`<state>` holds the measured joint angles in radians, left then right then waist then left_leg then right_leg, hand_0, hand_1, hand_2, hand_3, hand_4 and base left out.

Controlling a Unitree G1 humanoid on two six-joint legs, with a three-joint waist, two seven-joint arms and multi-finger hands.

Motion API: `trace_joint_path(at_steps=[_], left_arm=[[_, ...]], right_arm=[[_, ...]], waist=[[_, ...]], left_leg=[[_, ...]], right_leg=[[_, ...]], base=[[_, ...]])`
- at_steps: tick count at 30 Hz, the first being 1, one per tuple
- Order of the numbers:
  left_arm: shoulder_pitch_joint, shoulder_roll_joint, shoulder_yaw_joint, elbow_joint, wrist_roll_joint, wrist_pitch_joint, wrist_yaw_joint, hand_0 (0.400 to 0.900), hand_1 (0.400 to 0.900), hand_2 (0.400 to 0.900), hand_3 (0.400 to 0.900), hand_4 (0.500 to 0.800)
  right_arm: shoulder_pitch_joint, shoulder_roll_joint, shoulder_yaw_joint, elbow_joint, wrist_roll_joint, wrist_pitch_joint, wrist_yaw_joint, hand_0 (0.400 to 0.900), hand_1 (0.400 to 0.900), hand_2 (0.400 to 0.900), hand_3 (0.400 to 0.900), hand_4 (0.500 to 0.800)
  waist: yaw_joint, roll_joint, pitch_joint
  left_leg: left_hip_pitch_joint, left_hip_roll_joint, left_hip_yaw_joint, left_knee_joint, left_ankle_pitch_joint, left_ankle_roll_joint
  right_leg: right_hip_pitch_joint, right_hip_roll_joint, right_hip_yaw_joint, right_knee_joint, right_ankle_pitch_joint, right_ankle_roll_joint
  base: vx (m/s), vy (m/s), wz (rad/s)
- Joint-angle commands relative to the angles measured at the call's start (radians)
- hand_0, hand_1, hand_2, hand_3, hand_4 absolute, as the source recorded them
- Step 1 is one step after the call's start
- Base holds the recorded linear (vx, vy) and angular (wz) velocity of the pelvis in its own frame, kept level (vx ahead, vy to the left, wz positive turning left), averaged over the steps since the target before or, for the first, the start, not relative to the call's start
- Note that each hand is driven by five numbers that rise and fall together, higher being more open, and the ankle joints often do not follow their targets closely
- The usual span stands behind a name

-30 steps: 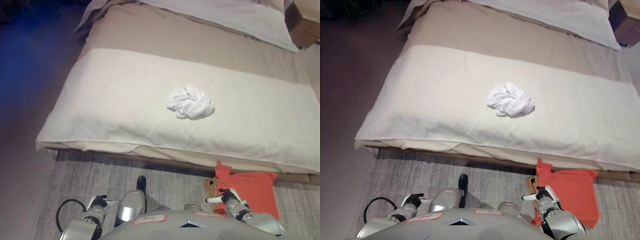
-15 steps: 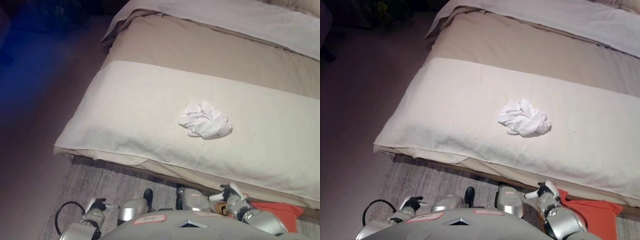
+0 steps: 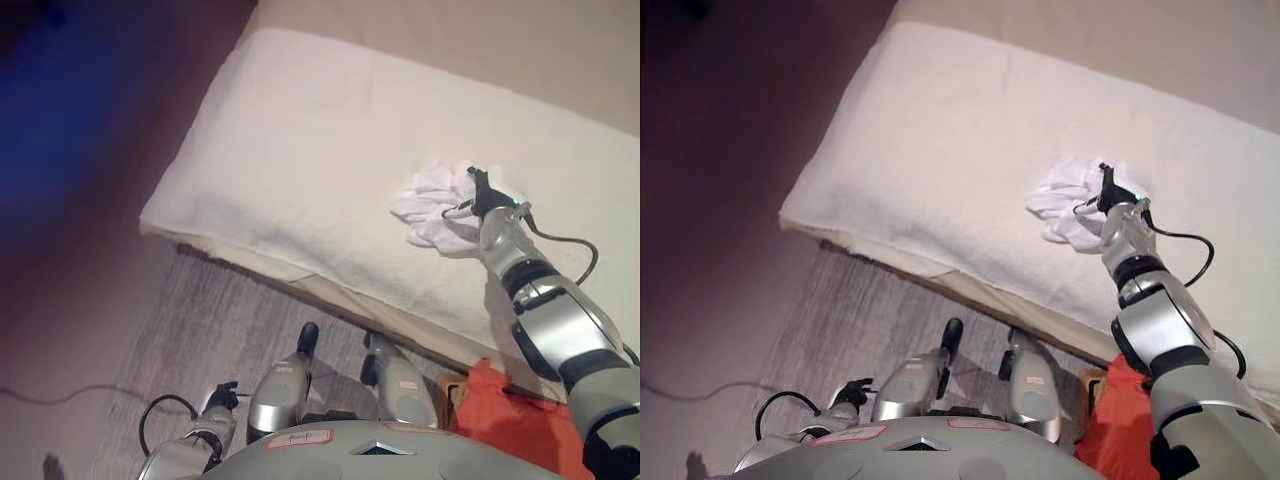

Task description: Put the clothes on the bed into the basket.

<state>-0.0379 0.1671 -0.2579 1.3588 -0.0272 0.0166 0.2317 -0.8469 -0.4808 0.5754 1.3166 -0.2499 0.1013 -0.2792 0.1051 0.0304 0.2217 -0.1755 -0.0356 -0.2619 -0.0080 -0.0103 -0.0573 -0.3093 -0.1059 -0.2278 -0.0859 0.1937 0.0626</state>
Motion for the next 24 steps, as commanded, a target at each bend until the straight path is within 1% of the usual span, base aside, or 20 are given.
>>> trace_joint_path(at_steps=[1,8,12,16,20,23,24], left_arm=[[-0.004,0.034,-0.034,0.045,-0.052,0.006,0.036,0.900,0.900,0.900,0.900,0.800],[0.008,0.012,-0.051,0.009,-0.087,-0.007,0.045,0.900,0.900,0.900,0.900,0.800],[0.013,-0.001,-0.063,-0.013,-0.104,-0.013,0.045,0.900,0.900,0.900,0.900,0.800],[0.010,-0.006,-0.070,-0.029,-0.122,-0.019,0.040,0.900,0.900,0.900,0.900,0.800],[0.000,-0.009,-0.069,-0.045,-0.146,-0.025,0.037,0.900,0.900,0.900,0.900,0.800],[-0.005,-0.013,-0.070,-0.050,-0.156,-0.029,0.031,0.900,0.900,0.900,0.900,0.800],[-0.006,-0.015,-0.069,-0.050,-0.160,-0.030,0.030,0.900,0.900,0.900,0.900,0.800]], right_arm=[[-0.160,-0.070,0.036,0.093,-0.004,0.022,-0.031,0.900,0.900,0.900,0.900,0.800],[-0.230,-0.153,0.055,0.142,-0.031,0.028,-0.029,0.900,0.900,0.900,0.900,0.800],[-0.252,-0.205,0.067,0.169,-0.051,0.031,-0.009,0.900,0.900,0.900,0.900,0.800],[-0.267,-0.239,0.084,0.178,-0.076,0.031,0.008,0.900,0.900,0.900,0.900,0.800],[-0.293,-0.279,0.104,0.174,-0.084,0.024,0.017,0.900,0.900,0.900,0.900,0.800],[-0.317,-0.291,0.114,0.161,-0.070,0.013,0.031,0.900,0.900,0.900,0.900,0.800],[-0.318,-0.294,0.115,0.154,-0.066,0.008,0.035,0.594,0.594,0.594,0.594,0.616]], waist=[[0.023,0.019,0.037],[0.053,0.060,0.080],[0.066,0.089,0.103],[0.072,0.110,0.122],[0.078,0.123,0.142],[0.081,0.124,0.154],[0.080,0.123,0.157]], left_leg=[[-0.012,0.009,0.064,-0.079,0.082,-0.003],[-0.085,-0.004,0.051,-0.079,0.112,-0.013],[-0.122,-0.012,0.039,-0.079,0.125,-0.020],[-0.153,-0.017,0.034,-0.079,0.136,-0.022],[-0.193,-0.023,0.033,-0.079,0.148,-0.023],[-0.216,-0.022,0.038,-0.079,0.155,-0.024],[-0.222,-0.021,0.038,-0.079,0.156,-0.024]], right_leg=[[-0.048,-0.037,0.068,0.036,0.024,0.064],[-0.101,-0.043,0.060,0.028,0.038,0.066],[-0.128,-0.052,0.057,0.024,0.046,0.069],[-0.154,-0.057,0.059,0.023,0.055,0.071],[-0.198,-0.059,0.071,0.021,0.069,0.073],[-0.223,-0.058,0.079,0.021,0.076,0.073],[-0.230,-0.059,0.082,0.021,0.077,0.073]], base=[[-0.05,-0.007,0.13],[-0.04,-0.001,0.09],[-0.04,-0.004,0.12],[-0.03,0.008,0.00],[-0.06,0.015,-0.08],[-0.05,-0.003,-0.07],[-0.04,0.001,-0.07]])
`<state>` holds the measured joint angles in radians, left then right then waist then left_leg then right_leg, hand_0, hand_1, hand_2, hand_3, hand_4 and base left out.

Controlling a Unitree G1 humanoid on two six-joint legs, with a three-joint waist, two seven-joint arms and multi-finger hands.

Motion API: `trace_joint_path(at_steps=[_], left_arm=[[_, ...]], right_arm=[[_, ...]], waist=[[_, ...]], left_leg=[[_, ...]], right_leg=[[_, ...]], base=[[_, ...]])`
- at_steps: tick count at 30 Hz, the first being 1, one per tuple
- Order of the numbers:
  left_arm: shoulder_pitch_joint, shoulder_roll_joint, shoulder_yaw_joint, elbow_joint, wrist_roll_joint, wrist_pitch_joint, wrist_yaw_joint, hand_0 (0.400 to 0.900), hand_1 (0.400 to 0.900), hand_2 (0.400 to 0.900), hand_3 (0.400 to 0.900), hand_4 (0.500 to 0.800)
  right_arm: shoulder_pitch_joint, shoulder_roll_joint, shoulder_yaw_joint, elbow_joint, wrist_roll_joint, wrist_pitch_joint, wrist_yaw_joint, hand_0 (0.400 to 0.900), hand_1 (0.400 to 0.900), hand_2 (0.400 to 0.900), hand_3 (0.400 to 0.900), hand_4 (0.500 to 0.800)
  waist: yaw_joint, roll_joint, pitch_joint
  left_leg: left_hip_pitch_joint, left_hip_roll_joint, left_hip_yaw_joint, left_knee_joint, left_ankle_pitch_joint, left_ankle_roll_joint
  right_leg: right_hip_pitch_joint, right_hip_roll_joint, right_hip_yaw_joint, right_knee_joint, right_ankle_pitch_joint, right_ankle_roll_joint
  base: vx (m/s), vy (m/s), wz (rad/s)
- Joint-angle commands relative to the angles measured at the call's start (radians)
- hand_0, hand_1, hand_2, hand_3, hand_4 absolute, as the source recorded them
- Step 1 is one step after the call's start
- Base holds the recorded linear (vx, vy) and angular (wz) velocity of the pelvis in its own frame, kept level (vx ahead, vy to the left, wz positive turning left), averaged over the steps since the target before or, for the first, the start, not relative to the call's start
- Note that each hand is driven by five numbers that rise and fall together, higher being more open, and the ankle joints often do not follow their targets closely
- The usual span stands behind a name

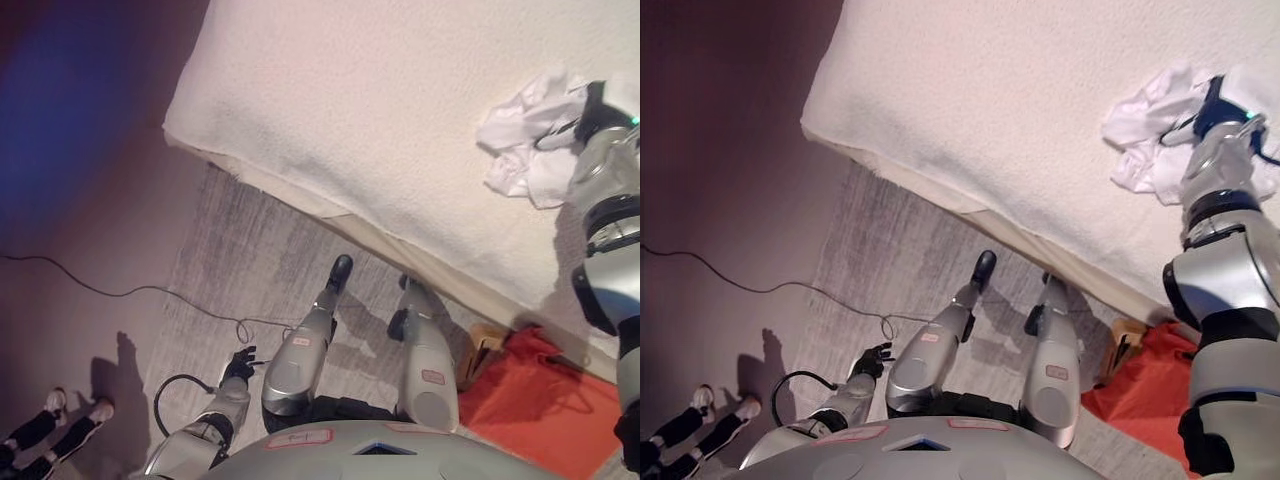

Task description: Put the clothes on the bed into the basket.

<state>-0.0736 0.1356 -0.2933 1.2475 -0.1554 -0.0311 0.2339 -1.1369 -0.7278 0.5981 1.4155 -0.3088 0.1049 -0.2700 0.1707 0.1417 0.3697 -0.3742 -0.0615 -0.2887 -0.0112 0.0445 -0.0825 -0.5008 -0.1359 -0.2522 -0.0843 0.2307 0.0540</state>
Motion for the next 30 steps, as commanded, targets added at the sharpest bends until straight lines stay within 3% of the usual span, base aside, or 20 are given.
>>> trace_joint_path(at_steps=[1,18,26,30], left_arm=[[0.028,0.015,-0.033,0.062,-0.033,0.018,0.028,0.900,0.900,0.900,0.900,0.800],[0.038,0.020,-0.029,0.069,-0.036,0.018,0.032,0.900,0.900,0.900,0.900,0.800],[0.017,0.045,0.018,0.118,-0.001,0.036,0.039,0.900,0.900,0.900,0.900,0.800],[0.001,0.080,0.058,0.146,0.023,0.050,0.032,0.900,0.900,0.900,0.900,0.800]], right_arm=[[-0.030,-0.050,0.094,0.046,0.000,0.000,0.025,0.400,0.400,0.400,0.400,0.500],[-0.009,-0.039,0.060,0.019,0.094,-0.028,0.023,0.400,0.400,0.400,0.400,0.500],[0.108,-0.016,-0.002,-0.003,0.108,-0.026,0.019,0.400,0.400,0.400,0.400,0.500],[0.201,-0.003,-0.044,-0.011,0.105,-0.024,0.035,0.400,0.400,0.400,0.400,0.500]], waist=[[0.013,0.010,0.012],[-0.008,-0.019,-0.008],[-0.062,-0.074,-0.065],[-0.106,-0.121,-0.111]], left_leg=[[-0.026,0.005,0.066,-0.076,0.103,0.001],[0.057,-0.016,0.094,-0.076,0.073,0.029],[0.184,-0.031,0.150,-0.076,0.014,0.057],[0.259,-0.029,0.204,-0.074,-0.025,0.071]], right_leg=[[-0.042,-0.029,0.108,0.020,0.041,0.082],[0.028,-0.046,0.135,0.020,0.038,0.084],[0.120,-0.046,0.172,0.029,0.019,0.087],[0.146,-0.030,0.220,0.045,0.015,0.090]], base=[[-0.02,-0.002,-0.06],[0.00,0.029,-0.07],[0.05,0.063,-0.32],[0.05,0.044,-0.53]])
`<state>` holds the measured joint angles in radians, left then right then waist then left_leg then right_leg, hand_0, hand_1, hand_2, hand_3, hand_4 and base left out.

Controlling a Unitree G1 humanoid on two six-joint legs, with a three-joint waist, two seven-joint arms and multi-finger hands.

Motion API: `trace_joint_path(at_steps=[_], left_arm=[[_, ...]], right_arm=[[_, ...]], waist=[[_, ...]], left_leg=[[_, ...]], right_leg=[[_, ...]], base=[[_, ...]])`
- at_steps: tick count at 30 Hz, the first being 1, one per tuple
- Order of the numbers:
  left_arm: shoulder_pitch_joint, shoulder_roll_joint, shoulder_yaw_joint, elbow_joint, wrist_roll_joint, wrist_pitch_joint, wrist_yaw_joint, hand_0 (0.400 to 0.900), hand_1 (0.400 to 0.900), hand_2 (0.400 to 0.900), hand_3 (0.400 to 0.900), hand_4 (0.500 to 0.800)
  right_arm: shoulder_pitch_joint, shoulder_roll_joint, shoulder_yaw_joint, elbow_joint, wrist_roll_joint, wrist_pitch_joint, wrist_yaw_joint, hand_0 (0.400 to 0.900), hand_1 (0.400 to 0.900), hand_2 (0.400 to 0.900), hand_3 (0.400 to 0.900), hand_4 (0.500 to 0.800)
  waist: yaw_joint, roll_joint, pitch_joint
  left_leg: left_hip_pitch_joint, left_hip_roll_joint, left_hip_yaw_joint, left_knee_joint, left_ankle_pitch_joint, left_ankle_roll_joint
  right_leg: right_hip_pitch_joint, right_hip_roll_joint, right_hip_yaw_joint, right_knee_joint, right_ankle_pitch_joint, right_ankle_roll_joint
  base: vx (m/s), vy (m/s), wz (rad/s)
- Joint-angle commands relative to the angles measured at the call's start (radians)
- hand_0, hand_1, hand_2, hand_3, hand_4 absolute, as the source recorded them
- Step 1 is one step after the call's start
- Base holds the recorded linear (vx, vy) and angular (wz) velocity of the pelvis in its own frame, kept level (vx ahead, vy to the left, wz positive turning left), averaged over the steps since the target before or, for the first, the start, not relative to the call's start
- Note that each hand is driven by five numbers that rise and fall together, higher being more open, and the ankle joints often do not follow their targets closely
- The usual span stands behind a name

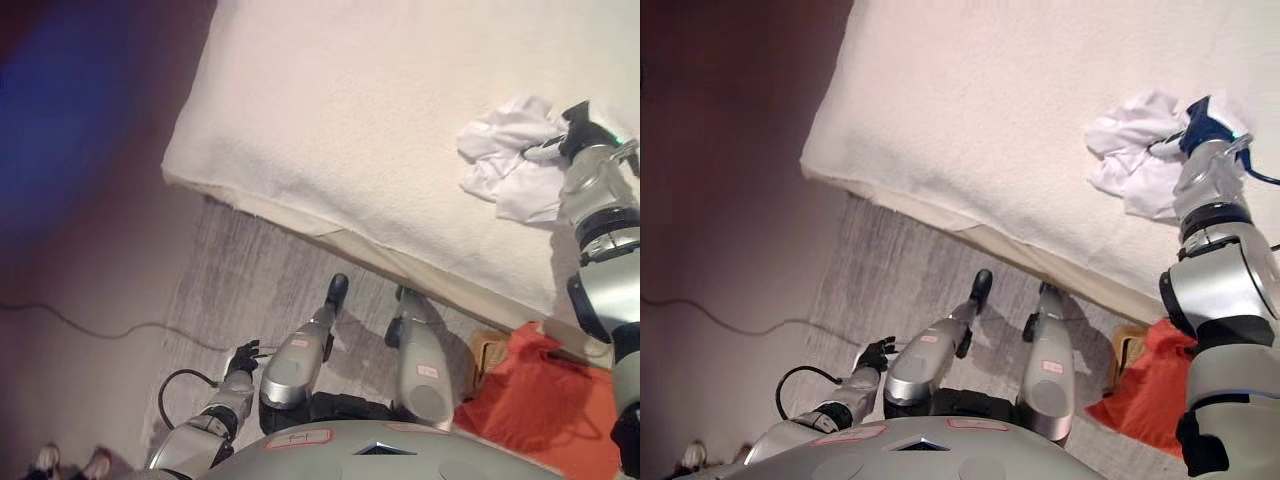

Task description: Put the clothes on the bed into the basket.

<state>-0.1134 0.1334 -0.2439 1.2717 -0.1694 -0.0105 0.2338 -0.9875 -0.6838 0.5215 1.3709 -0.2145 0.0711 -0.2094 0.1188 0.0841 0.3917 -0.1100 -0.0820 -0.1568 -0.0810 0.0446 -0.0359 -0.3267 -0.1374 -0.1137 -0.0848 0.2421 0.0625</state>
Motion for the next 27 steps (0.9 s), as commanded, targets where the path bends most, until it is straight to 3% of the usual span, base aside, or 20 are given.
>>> trace_joint_path(at_steps=[1,17,27], left_arm=[[0.041,0.083,0.009,0.122,0.037,0.029,0.032,0.900,0.900,0.900,0.900,0.800],[0.012,0.152,0.052,0.158,0.118,0.050,-0.031,0.900,0.900,0.900,0.900,0.800],[0.006,0.158,0.036,0.152,0.150,0.048,-0.047,0.900,0.900,0.900,0.900,0.800]], right_arm=[[0.052,-0.047,0.033,0.034,0.011,0.009,-0.026,0.400,0.400,0.400,0.400,0.500],[0.395,-0.092,-0.188,0.054,0.054,0.013,0.024,0.400,0.400,0.400,0.400,0.500],[0.497,-0.146,-0.290,0.105,0.066,0.025,0.033,0.400,0.400,0.400,0.400,0.500]], waist=[[-0.053,-0.063,-0.132],[-0.198,-0.093,-0.245],[-0.236,-0.064,-0.258]], left_leg=[[-0.004,-0.008,0.073,-0.004,-0.026,0.025],[0.155,-0.006,0.217,-0.006,-0.104,0.048],[0.178,-0.017,0.242,-0.004,-0.117,0.053]], right_leg=[[-0.028,-0.028,0.083,0.046,0.003,0.081],[0.014,0.033,0.220,0.076,0.017,0.104],[0.014,0.040,0.249,0.075,0.030,0.108]], base=[[0.05,0.032,-0.59],[0.02,0.019,-0.38],[0.00,-0.004,-0.11]])
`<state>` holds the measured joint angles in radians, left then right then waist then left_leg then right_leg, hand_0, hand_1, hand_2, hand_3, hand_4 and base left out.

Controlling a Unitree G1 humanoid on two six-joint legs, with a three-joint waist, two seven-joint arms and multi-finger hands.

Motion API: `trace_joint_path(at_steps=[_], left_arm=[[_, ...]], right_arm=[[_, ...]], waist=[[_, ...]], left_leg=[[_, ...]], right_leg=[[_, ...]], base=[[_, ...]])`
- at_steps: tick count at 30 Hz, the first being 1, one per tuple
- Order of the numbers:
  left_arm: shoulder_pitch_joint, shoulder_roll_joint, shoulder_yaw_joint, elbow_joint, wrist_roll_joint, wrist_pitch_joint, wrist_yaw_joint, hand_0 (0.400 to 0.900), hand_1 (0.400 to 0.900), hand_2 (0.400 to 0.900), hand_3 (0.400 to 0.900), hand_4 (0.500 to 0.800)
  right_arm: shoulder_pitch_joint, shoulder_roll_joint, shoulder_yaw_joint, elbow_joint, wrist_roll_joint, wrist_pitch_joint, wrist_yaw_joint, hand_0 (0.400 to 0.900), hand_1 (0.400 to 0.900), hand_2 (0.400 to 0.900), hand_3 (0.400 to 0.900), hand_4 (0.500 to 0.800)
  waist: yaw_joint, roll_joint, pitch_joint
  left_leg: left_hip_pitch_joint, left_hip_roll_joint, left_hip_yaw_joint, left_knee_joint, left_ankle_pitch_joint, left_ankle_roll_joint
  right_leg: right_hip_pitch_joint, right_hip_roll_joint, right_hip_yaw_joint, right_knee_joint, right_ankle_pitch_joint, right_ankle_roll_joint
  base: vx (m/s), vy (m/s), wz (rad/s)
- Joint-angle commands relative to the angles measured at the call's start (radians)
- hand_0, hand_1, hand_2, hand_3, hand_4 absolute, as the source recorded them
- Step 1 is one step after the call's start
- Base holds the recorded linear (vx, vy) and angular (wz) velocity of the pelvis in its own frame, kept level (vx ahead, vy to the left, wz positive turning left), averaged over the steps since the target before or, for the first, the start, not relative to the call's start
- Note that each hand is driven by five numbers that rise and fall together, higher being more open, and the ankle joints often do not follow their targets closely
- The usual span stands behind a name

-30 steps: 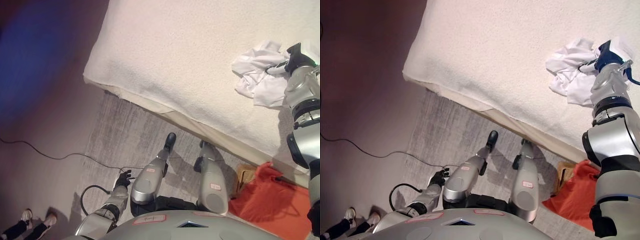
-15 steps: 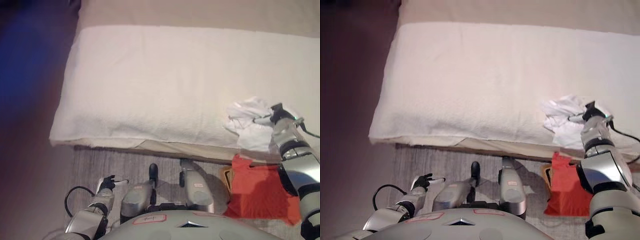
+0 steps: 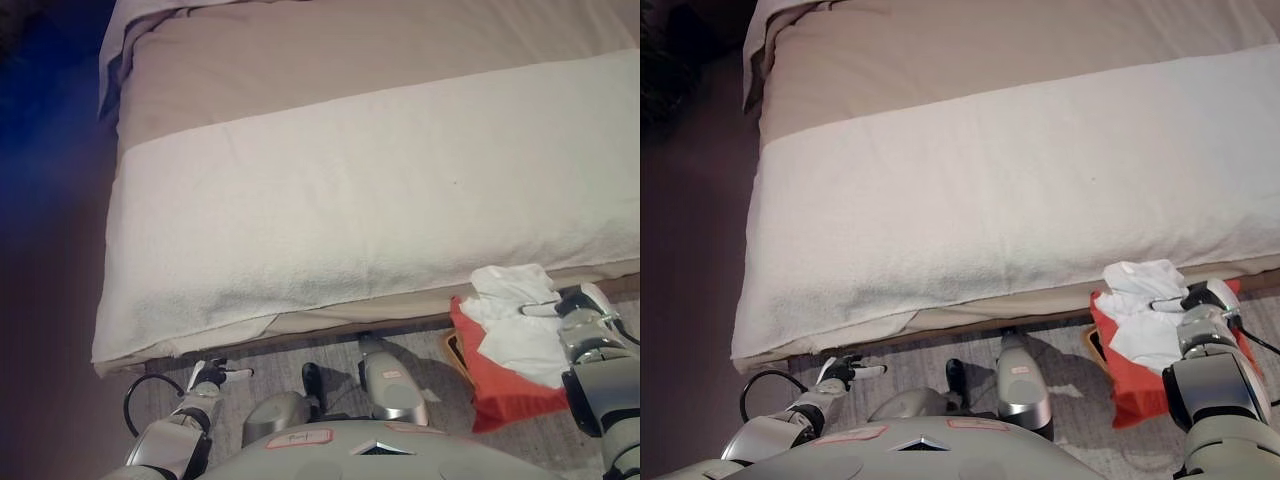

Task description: Put the clothes on the bed into the basket.

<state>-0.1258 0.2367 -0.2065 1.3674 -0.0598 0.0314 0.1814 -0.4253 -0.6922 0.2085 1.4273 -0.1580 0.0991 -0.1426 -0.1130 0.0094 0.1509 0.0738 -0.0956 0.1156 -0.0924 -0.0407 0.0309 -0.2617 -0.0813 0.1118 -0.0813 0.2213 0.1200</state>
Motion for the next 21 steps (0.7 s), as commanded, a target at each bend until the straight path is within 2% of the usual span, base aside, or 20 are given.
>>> trace_joint_path(at_steps=[1,11,15,16,17,18,21], left_arm=[[0.020,0.055,-0.006,0.057,0.044,0.006,0.001,0.900,0.900,0.900,0.900,0.800],[0.013,0.050,-0.030,0.055,0.047,0.008,0.000,0.900,0.900,0.900,0.900,0.800],[0.014,0.038,-0.038,0.052,0.042,0.008,0.002,0.900,0.900,0.900,0.900,0.800],[0.012,0.032,-0.047,0.050,0.042,0.007,0.002,0.900,0.900,0.900,0.900,0.800],[0.010,0.030,-0.051,0.047,0.040,0.007,0.002,0.900,0.900,0.900,0.900,0.800],[0.009,0.028,-0.053,0.045,0.038,0.006,0.004,0.900,0.900,0.900,0.900,0.800],[0.005,0.022,-0.059,0.044,0.041,0.008,0.009,0.900,0.900,0.900,0.900,0.800]], right_arm=[[-0.051,-0.158,0.002,0.072,0.011,0.001,-0.032,0.400,0.400,0.400,0.400,0.500],[-0.036,-0.306,-0.059,0.107,-0.002,0.015,-0.027,0.400,0.400,0.400,0.400,0.500],[-0.027,-0.337,-0.073,0.103,-0.003,0.016,-0.028,0.400,0.400,0.400,0.400,0.500],[-0.029,-0.347,-0.071,0.118,-0.018,0.023,-0.028,0.598,0.598,0.598,0.598,0.619],[-0.035,-0.350,-0.068,0.129,-0.029,0.028,-0.034,0.598,0.598,0.598,0.598,0.619],[-0.034,-0.352,-0.071,0.129,-0.026,0.026,-0.037,0.900,0.900,0.900,0.900,0.800],[-0.027,-0.346,-0.076,0.132,-0.027,0.030,-0.040,0.900,0.900,0.900,0.900,0.800]], waist=[[-0.009,0.022,-0.020],[-0.034,0.089,-0.014],[-0.038,0.109,-0.014],[-0.036,0.116,-0.015],[-0.033,0.120,-0.017],[-0.032,0.123,-0.017],[-0.030,0.127,-0.019]], left_leg=[[-0.002,-0.005,-0.031,0.008,-0.033,-0.014],[-0.007,-0.021,-0.042,0.019,-0.034,-0.016],[-0.012,-0.024,-0.045,0.021,-0.031,-0.017],[-0.014,-0.024,-0.050,0.021,-0.030,-0.018],[-0.014,-0.024,-0.054,0.021,-0.029,-0.019],[-0.015,-0.024,-0.057,0.021,-0.028,-0.019],[-0.015,-0.023,-0.065,0.019,-0.025,-0.021]], right_leg=[[-0.049,-0.018,0.023,0.073,0.050,0.049],[-0.049,-0.029,0.020,0.077,0.045,0.044],[-0.048,-0.033,0.017,0.075,0.045,0.041],[-0.046,-0.036,0.012,0.072,0.045,0.039],[-0.044,-0.038,0.008,0.070,0.045,0.038],[-0.042,-0.039,0.005,0.067,0.045,0.037],[-0.037,-0.039,-0.003,0.062,0.043,0.035]], base=[[0.00,0.000,0.00],[0.00,-0.008,0.03],[0.00,-0.006,0.03],[0.01,-0.027,0.16],[0.01,-0.029,0.17],[0.01,-0.028,0.13],[0.01,-0.024,0.10]])
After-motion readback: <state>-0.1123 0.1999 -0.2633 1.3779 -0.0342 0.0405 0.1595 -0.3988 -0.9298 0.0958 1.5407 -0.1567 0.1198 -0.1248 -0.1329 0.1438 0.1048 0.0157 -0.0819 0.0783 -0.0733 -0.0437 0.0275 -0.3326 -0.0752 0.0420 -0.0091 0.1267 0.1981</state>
